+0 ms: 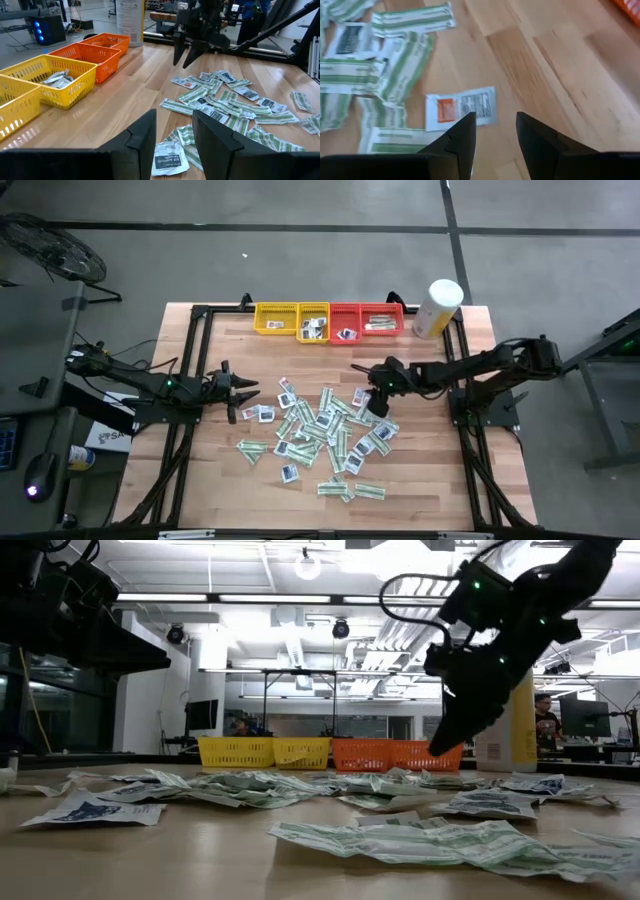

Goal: Pick & Place First Aid Supplies
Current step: Put the green pad into the right orange bin

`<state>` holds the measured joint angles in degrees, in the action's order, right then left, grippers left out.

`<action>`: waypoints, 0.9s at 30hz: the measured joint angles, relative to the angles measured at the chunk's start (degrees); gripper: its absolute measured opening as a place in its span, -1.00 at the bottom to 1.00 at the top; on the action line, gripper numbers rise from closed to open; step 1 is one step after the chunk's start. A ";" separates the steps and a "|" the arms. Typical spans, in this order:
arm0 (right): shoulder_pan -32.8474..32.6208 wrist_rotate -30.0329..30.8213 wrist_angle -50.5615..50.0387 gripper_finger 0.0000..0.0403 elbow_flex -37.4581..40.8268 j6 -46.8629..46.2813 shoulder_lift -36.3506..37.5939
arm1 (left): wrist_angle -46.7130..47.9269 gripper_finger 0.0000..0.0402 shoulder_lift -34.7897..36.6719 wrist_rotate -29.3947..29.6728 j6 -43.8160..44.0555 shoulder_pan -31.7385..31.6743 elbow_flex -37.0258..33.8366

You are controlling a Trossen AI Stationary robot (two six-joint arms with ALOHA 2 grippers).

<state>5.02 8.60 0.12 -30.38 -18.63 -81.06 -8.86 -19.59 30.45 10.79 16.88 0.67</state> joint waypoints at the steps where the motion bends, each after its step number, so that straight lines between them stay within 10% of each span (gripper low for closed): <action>1: 0.29 -0.48 0.98 -0.34 0.69 -1.81 0.00 | -0.01 -0.37 0.00 -0.01 0.00 0.00 0.00; 13: 3.51 -12.77 2.80 -0.34 4.65 -10.52 -0.04 | 0.00 -0.37 0.00 0.00 0.00 0.02 0.00; 27: -2.40 -1.57 1.27 -0.34 4.65 4.10 -0.04 | -0.01 -0.37 -0.01 0.00 0.00 0.02 0.00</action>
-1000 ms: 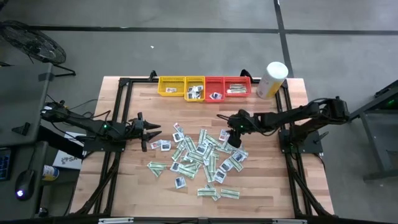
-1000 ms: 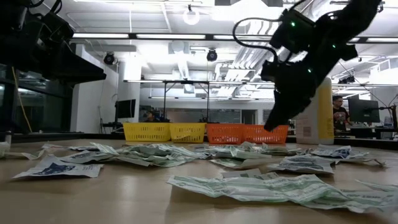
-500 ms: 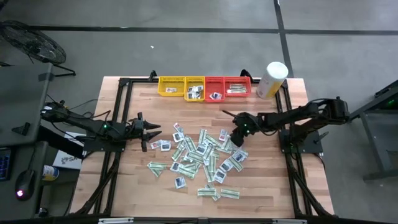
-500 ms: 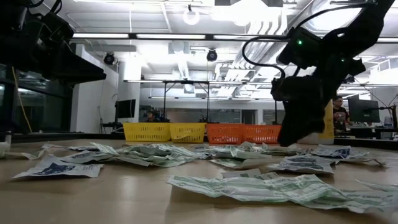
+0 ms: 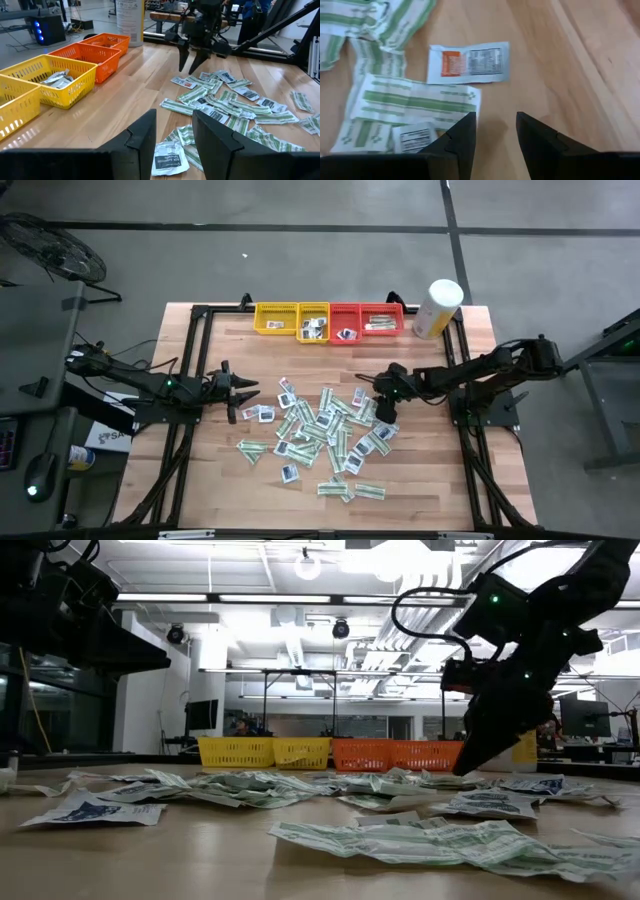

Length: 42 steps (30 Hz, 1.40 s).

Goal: Pick & Place First Aid Supplies
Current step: Put the green pad into the right orange bin

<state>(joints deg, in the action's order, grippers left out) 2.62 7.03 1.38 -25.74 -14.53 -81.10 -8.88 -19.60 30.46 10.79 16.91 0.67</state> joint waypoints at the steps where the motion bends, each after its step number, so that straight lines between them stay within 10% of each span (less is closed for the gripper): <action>1: -0.38 0.02 -0.04 -0.34 0.00 -0.11 0.01 | 0.01 -0.37 0.00 -0.01 0.00 -0.02 0.00; 26: -5.15 5.46 5.51 -0.36 -0.32 -7.72 -8.17 | 0.02 -0.37 -0.01 -0.01 0.00 -0.01 0.00; 42: -5.02 6.66 3.76 -0.98 -0.17 -11.54 -7.62 | 0.01 -0.37 0.00 0.00 0.00 -0.01 0.00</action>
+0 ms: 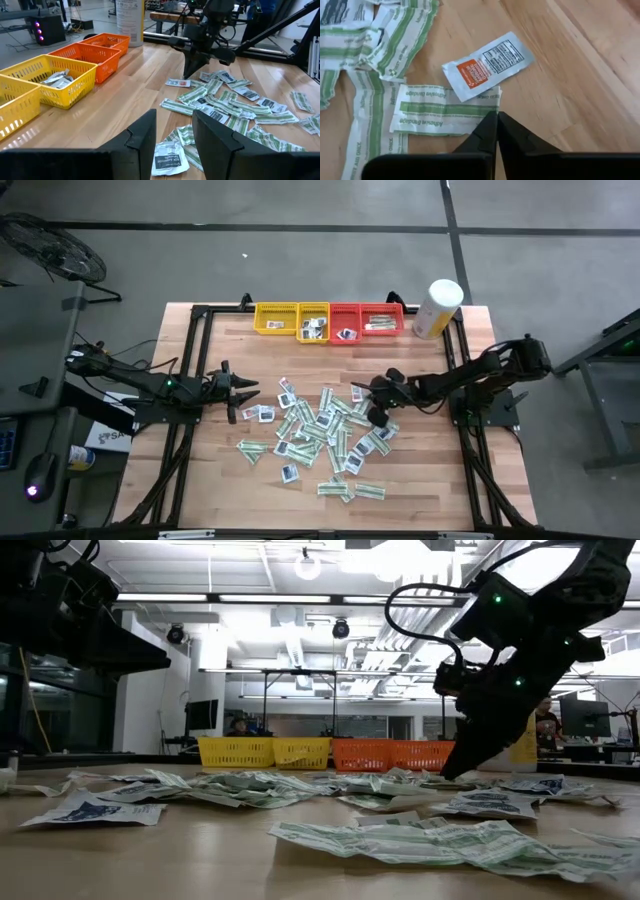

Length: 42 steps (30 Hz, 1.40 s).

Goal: Pick & Place First Aid Supplies
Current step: Put the green pad into the right orange bin

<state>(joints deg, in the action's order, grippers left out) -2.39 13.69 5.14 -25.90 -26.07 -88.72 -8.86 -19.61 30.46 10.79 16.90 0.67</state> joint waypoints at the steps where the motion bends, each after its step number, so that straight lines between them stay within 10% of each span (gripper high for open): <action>1: 0.02 -0.31 -0.24 -0.99 0.09 -0.95 0.62 | 0.00 -0.37 0.00 -0.01 0.00 -0.01 0.00; 19: 5.53 8.22 -16.97 -1.00 -2.29 -4.85 24.15 | 0.00 -0.37 0.01 0.00 0.00 -0.01 0.00; 34: 26.54 6.69 -29.16 -1.00 -21.50 35.38 25.06 | 0.00 -0.37 0.00 -0.01 0.00 -0.01 0.00; 42: 39.85 -3.76 -27.14 -1.00 -25.10 51.38 19.13 | 0.00 -0.37 0.01 -0.01 0.00 0.00 0.00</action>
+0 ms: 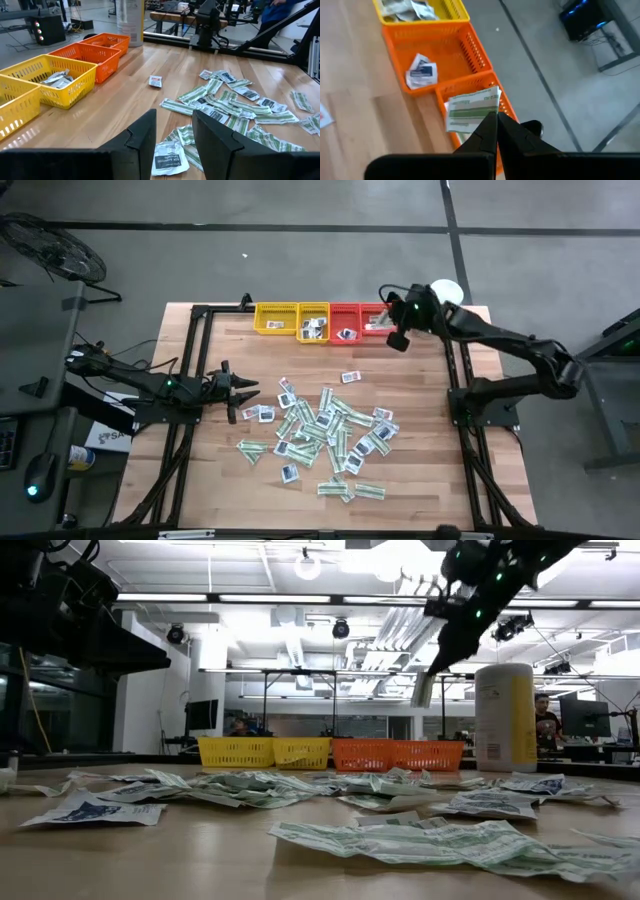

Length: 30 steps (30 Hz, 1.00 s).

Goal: Pick & Place First Aid Supplies
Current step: Put the green pad into the right orange bin

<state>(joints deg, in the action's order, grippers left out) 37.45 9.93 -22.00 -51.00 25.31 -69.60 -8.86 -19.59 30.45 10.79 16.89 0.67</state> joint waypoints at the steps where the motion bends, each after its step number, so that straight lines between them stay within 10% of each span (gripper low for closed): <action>1: 1.17 -1.02 0.30 -1.00 0.00 0.90 -1.20 | 0.00 -0.37 0.00 0.01 0.00 0.01 0.00; 30: 7.25 -1.46 14.70 -0.96 0.04 -4.05 -19.23 | -0.02 -0.37 -0.01 0.01 0.00 0.00 0.00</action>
<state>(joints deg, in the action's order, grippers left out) 44.70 8.47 -7.30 -50.96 21.26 -88.82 -8.88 -19.60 30.46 10.79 16.89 0.67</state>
